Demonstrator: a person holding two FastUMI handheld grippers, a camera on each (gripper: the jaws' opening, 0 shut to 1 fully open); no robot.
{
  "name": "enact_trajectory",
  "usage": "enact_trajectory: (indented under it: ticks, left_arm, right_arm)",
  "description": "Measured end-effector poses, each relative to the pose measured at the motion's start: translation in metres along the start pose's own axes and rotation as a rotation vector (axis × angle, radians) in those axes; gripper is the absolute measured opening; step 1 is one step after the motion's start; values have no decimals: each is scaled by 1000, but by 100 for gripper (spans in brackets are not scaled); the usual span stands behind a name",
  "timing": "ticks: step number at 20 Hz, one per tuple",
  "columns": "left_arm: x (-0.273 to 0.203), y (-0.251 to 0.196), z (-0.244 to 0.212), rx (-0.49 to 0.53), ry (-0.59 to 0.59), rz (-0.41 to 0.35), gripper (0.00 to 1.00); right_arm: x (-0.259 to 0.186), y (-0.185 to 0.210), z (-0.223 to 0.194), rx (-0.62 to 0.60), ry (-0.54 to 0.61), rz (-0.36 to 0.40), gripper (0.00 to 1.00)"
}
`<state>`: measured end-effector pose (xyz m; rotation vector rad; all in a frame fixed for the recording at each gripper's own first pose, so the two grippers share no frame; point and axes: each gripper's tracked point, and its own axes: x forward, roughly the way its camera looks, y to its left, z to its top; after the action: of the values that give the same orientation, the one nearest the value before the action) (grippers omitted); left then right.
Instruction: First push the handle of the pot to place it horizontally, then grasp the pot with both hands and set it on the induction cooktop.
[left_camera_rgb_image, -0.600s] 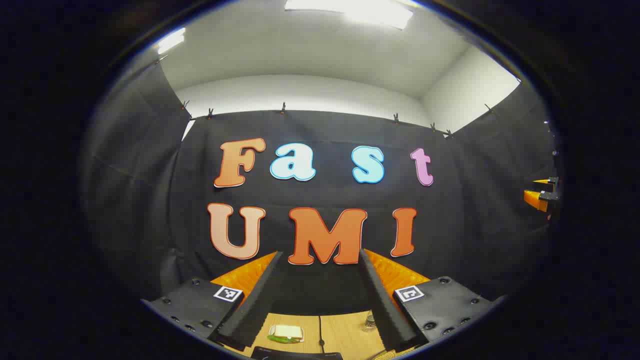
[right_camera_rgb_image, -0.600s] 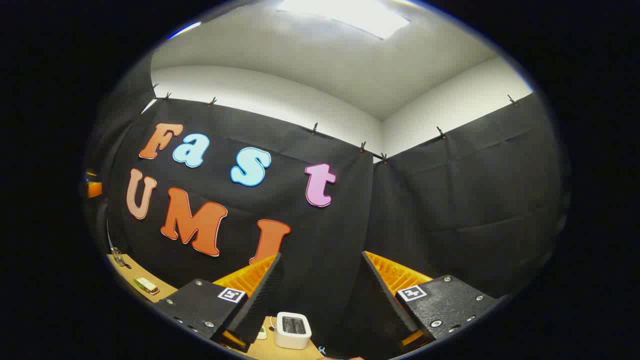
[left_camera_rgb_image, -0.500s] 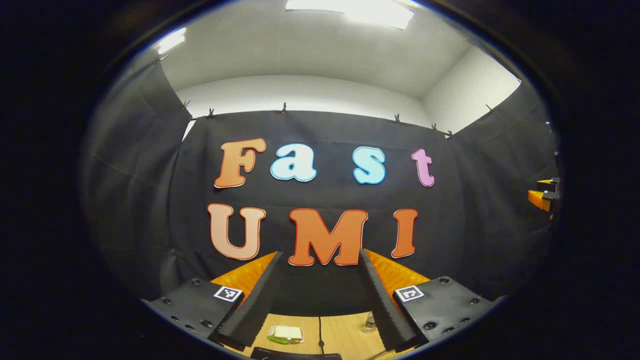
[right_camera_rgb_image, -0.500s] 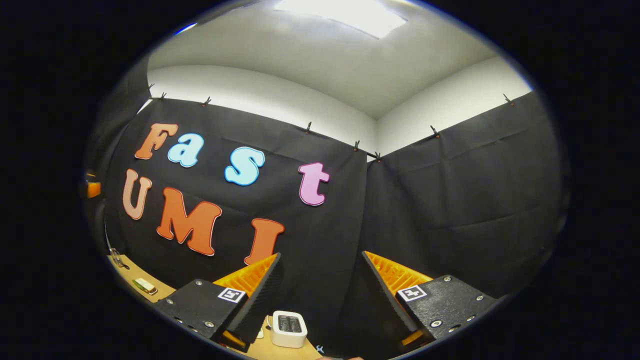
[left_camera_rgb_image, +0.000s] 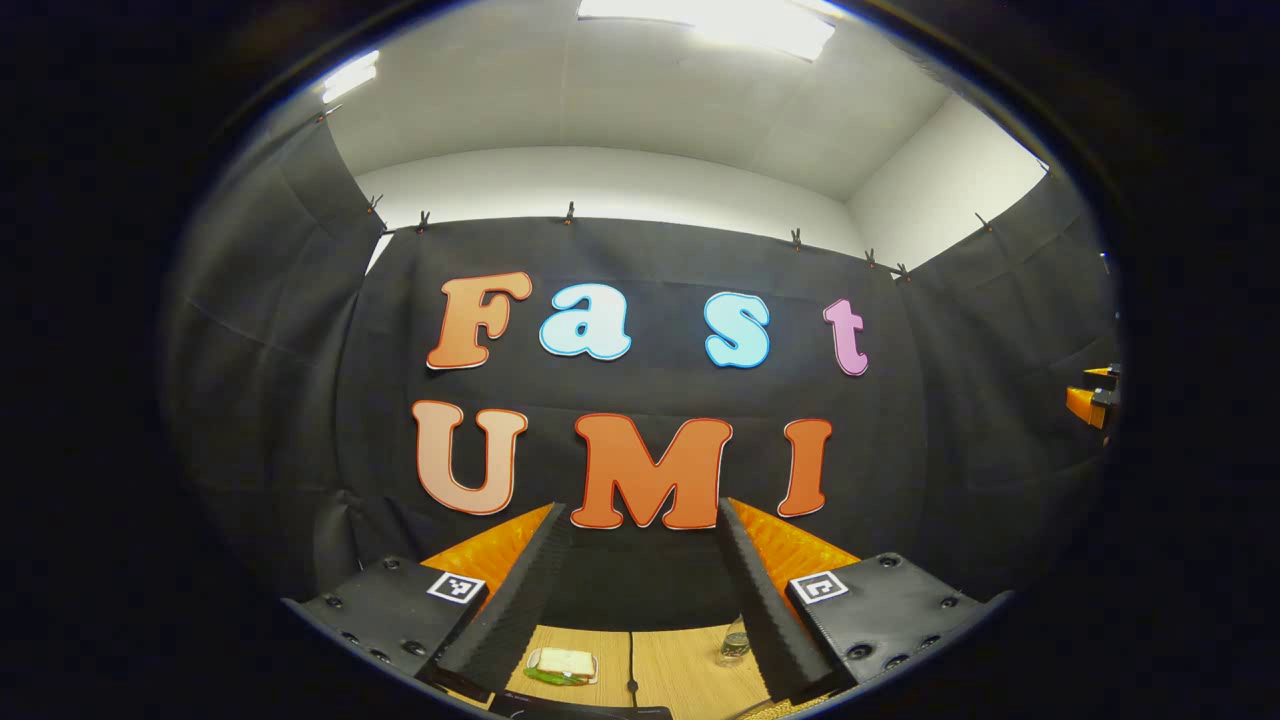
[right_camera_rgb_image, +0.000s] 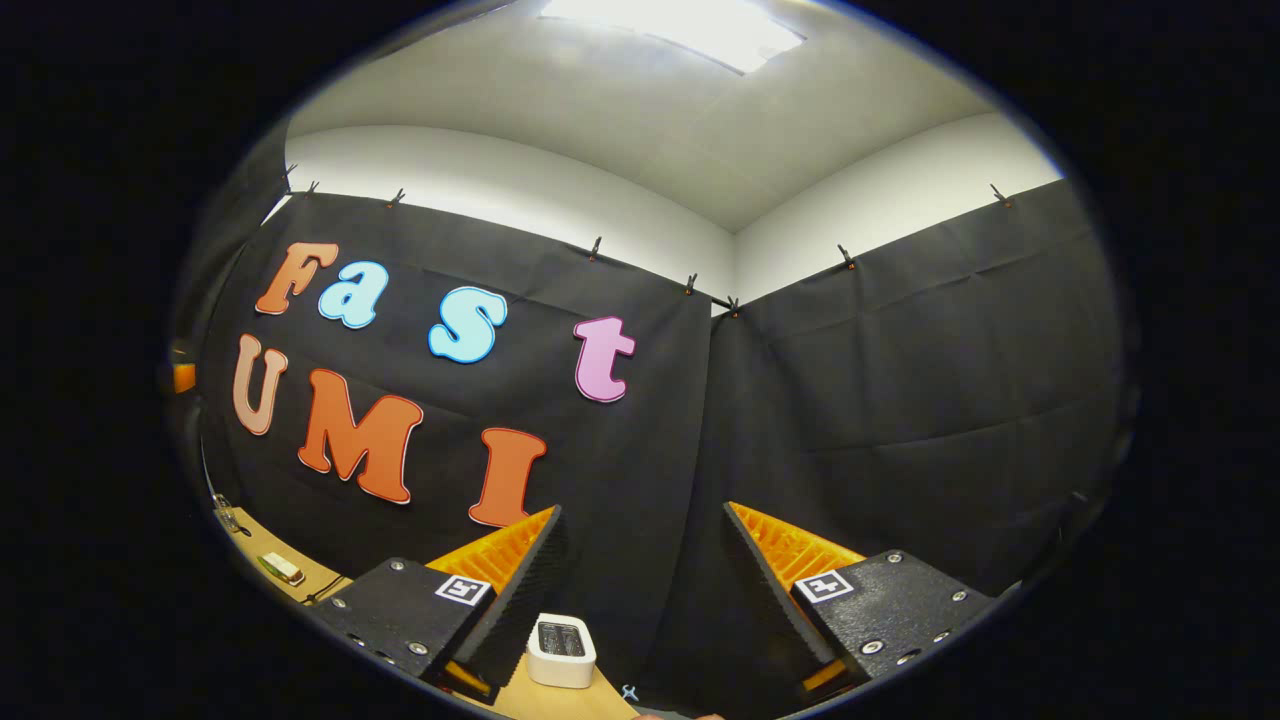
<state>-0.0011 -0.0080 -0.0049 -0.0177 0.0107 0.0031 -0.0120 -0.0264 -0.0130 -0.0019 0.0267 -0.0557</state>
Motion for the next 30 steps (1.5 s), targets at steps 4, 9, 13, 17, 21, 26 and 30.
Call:
enact_trajectory:
  ticks: [4, 9, 13, 17, 21, 26, 30]
  left_arm:
    - [-2, -4, -7, 27, 7, 8, 97]
    - [5, -23, -16, 43, 23, 15, 95]
    - [10, -46, -5, 27, -14, 6, 97]
    - [10, -64, -4, 7, -30, 11, 95]
    - [6, -91, -26, -35, 42, -14, 92]
    - [-6, -119, -98, -54, 279, -21, 17]
    - [-36, -142, -173, -71, 524, -41, 7]
  right_arm:
    - [-2, -6, 3, -14, -8, 7, 95]
    - [-15, -35, -1, -45, -4, -11, 95]
    - [-22, -57, -10, -50, 19, -30, 95]
    - [-25, -68, -15, -48, 22, -22, 95]
    - [-25, -82, -23, -58, 24, -7, 95]
    - [-17, -97, -46, -22, 42, 21, 95]
    - [-10, -103, -66, -4, 66, 40, 95]
